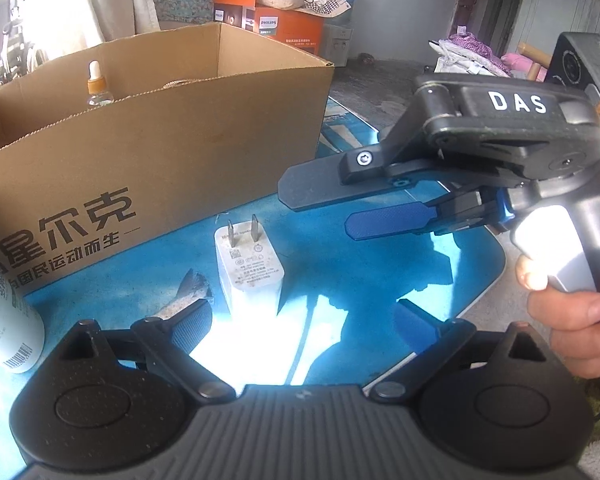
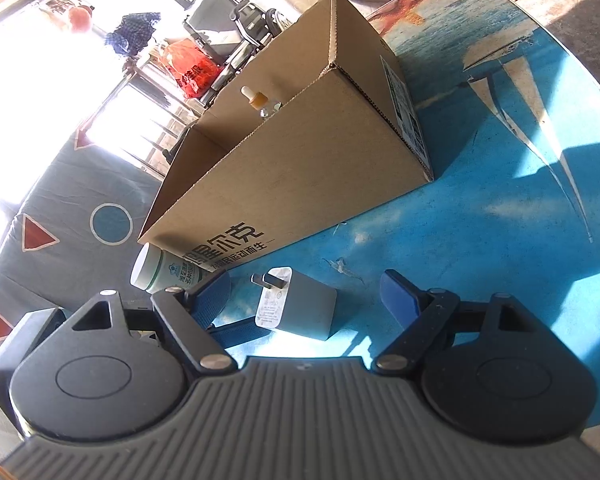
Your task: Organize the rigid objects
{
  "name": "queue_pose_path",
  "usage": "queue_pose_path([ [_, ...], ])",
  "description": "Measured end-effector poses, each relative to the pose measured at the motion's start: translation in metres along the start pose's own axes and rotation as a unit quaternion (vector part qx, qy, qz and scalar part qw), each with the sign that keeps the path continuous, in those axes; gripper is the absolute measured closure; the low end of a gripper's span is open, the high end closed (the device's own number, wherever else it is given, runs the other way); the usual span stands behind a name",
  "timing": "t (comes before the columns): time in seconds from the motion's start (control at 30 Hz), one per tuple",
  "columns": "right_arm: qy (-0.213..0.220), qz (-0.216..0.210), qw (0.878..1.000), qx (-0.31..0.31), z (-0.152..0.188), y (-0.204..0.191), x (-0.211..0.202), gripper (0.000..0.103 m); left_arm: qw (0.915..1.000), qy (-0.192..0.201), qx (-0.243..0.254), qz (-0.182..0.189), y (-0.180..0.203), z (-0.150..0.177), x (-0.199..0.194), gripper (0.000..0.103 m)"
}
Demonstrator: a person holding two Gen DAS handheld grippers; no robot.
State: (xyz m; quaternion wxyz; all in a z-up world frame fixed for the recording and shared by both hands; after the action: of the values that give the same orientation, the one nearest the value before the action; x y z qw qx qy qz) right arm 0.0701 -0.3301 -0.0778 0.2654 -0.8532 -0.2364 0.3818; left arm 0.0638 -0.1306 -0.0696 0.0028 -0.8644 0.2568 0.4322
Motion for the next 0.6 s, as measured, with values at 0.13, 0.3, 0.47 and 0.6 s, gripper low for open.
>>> queue_pose_path([
  [0.13,-0.002,0.002,1.0,-0.004,0.0,-0.004,0.001,0.021,1.0,0.005,-0.006,-0.005,-0.004,0.002,-0.004,0.005],
  [0.3,-0.004,0.005,1.0,-0.011,-0.001,-0.01,0.001,0.021,0.9996,0.021,0.005,-0.02,-0.002,0.004,-0.011,0.005],
  [0.47,-0.003,0.008,1.0,-0.018,-0.001,-0.016,0.0,0.021,0.9993,0.03,0.005,-0.024,-0.009,0.002,-0.012,0.004],
  [0.6,-0.002,0.008,1.0,-0.021,-0.001,-0.019,0.0,0.021,0.9992,0.031,0.002,-0.024,-0.011,0.003,-0.014,0.004],
])
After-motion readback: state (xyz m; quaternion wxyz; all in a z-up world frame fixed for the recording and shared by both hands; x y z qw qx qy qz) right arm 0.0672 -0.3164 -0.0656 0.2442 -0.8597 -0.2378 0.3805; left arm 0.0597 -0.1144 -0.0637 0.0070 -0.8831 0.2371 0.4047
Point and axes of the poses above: each gripper's, at about its wrist camera, not at the fingertips, and x roughly the way its jaws point, y to its right, z to its underside, the point moved 2 cm from there along x, roughly the way its jaws point, and after that the axes turned 9 degrees about -x, right-handed, at the moved point
